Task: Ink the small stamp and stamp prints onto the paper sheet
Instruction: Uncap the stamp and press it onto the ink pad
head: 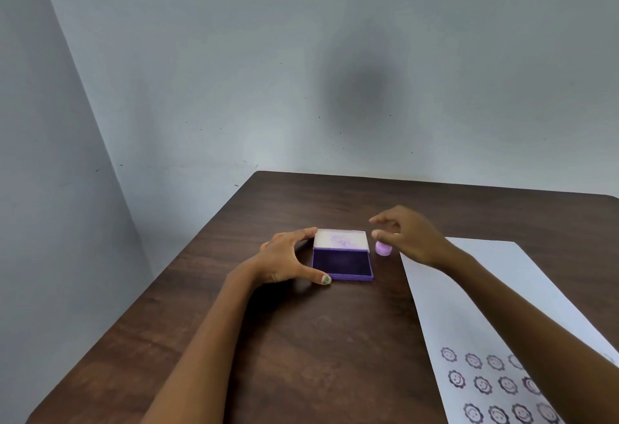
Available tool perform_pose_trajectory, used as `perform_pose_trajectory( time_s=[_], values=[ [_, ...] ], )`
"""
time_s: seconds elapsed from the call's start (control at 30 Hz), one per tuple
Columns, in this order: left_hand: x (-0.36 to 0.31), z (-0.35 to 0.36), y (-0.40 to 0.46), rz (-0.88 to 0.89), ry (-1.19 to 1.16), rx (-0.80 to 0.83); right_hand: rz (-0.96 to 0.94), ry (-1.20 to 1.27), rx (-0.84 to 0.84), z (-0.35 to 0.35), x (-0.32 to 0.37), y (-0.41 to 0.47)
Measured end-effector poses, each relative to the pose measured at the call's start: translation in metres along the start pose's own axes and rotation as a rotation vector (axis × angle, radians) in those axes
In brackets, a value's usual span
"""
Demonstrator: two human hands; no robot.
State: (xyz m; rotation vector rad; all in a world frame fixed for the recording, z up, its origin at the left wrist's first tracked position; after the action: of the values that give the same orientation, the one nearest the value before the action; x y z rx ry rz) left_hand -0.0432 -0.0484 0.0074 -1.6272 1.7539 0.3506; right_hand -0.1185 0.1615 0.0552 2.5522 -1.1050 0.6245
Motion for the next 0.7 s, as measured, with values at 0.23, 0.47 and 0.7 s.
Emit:
perform_pose_trajectory(
  time_s=[0.23,0.47,0.7],
  values=[
    [0.002,0.000,0.001,0.005,-0.034,0.009,0.045,0.021,0.041,0.017,-0.004,-0.004],
    [0.004,-0.001,0.001,0.036,-0.084,0.042,0.049,0.014,0.045,0.018,-0.001,-0.020],
    [-0.004,-0.003,-0.008,0.027,0.003,0.115,0.047,0.052,0.031,0.018,0.003,-0.039]
  ],
)
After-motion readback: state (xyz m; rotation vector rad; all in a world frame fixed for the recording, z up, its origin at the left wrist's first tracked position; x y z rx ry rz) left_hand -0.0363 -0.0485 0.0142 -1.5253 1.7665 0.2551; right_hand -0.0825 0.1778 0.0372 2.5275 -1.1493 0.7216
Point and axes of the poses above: each hand's wrist, its own y-axis towards the middle knuckle, its own z-axis out of the palm, x = y × z, the point moved 5 cm from there along y, towards the middle knuckle, and after that the axes turned 15 degrees about x, right-handed, at the moved point
